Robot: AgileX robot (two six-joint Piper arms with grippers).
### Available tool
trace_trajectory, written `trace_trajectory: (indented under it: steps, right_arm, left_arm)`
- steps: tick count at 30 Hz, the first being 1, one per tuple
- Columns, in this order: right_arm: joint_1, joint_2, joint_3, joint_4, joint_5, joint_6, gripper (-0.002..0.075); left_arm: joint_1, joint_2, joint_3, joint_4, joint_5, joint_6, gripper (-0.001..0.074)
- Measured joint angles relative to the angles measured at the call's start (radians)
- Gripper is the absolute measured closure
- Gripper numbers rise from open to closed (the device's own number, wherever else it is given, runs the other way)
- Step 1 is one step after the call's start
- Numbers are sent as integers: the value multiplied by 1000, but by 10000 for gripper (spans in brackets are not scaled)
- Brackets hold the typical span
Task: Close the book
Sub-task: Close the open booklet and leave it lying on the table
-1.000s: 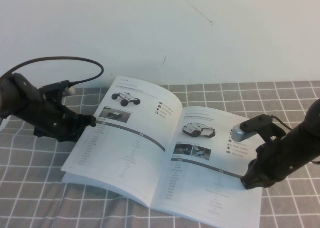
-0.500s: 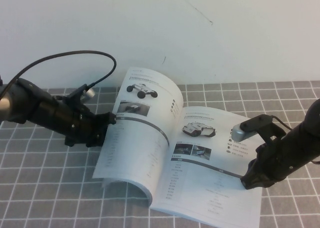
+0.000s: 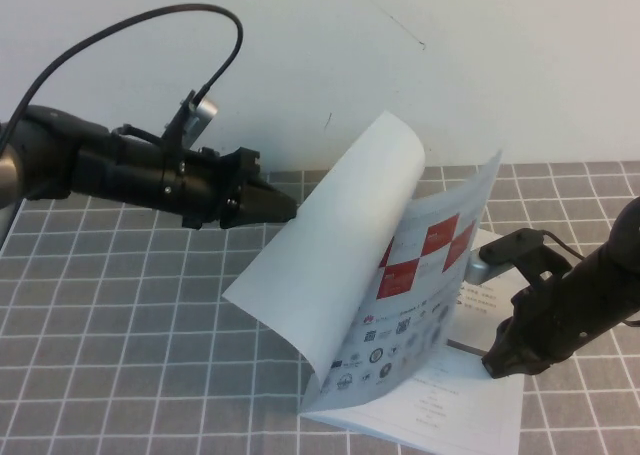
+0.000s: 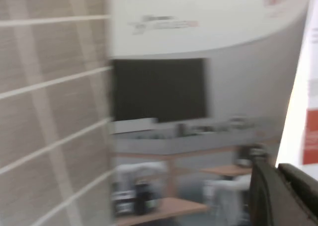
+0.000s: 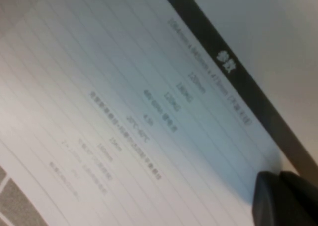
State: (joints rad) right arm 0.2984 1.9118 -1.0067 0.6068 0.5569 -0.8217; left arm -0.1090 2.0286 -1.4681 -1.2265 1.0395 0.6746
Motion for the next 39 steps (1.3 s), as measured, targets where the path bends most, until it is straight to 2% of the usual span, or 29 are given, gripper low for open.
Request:
trace_trajectory:
  steps: [4,9,15,18,22,27,34,39]
  right_arm:
    - [0,-11,-6,-25,19,-4,729]
    - [0,-90,-64,-108,135,4,729]
    - [0,-237,-173,-240,259,118,729]
    - [0,-310,-225,-252,305,155,729]
    - [0,-396,-263,-228,309,163,729]
    - [2,-407,-267,-176,283,150,729]
    - [2,-295,-267,-32,281,40,729]
    - [3,-148,-267,-2,276,-3,729]
  left_arm:
    - [-51,-49,0,-3,2,17,738]
    - [-109,-72,-1,-3,12,21,738]
    - [-174,-90,-2,-22,18,38,738]
    - [-181,-108,-2,-66,20,74,738]
    - [-183,-157,-2,-97,-20,116,738]
    - [-181,-243,-2,-29,-106,126,738]
    - [-181,-407,-2,151,-172,111,738]
    - [-181,-533,-2,302,-226,63,738]
